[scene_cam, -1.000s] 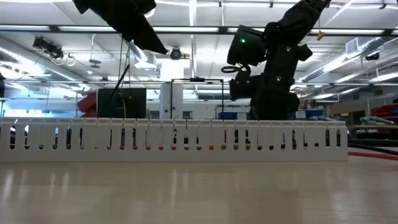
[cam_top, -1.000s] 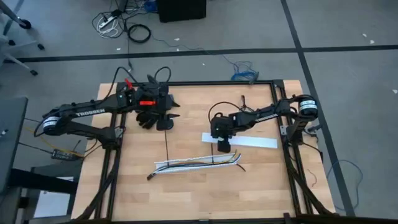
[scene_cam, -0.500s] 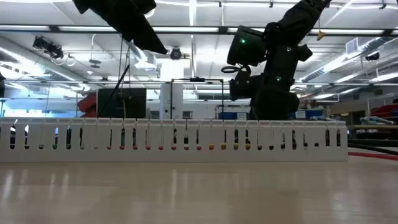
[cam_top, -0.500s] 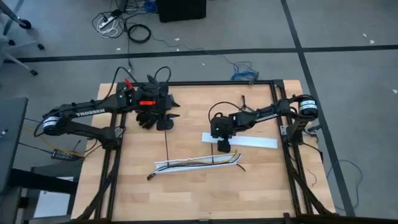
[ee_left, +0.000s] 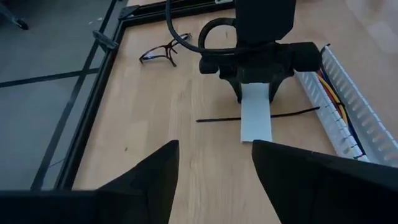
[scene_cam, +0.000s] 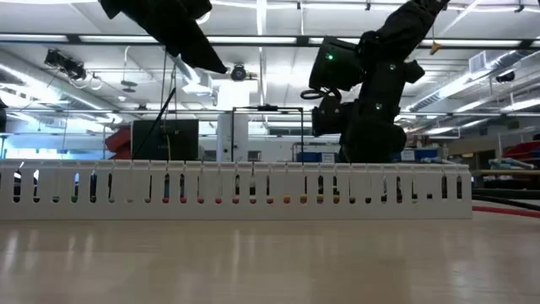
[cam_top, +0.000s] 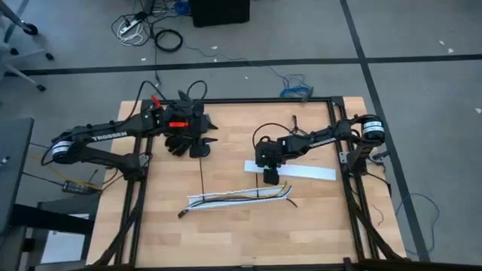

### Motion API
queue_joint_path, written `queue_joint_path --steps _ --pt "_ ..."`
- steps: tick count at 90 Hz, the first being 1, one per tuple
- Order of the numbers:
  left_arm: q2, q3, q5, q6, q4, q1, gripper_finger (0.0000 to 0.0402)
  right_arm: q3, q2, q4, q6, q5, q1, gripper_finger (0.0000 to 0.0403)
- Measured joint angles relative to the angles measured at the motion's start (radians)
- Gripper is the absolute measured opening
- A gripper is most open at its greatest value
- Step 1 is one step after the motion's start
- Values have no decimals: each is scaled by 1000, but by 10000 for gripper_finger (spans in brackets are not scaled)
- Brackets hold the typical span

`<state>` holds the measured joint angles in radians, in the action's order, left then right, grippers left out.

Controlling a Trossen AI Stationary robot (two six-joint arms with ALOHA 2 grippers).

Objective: Ziptie cables
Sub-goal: Close the white cable duct cover

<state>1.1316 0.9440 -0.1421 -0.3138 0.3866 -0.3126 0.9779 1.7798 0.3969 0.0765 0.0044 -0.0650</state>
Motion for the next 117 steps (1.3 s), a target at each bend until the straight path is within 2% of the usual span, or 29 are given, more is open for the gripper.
queue_joint_path --steps 82,96,117 --pt "0 0 0 -1 2 0 198 47 6 8 -33 9 27 237" --pt "0 0 16 -5 2 0 198 47 6 4 -45 62 27 237" --pt "0 0 40 -22 62 -11 198 92 4 -6 -69 63 26 237"
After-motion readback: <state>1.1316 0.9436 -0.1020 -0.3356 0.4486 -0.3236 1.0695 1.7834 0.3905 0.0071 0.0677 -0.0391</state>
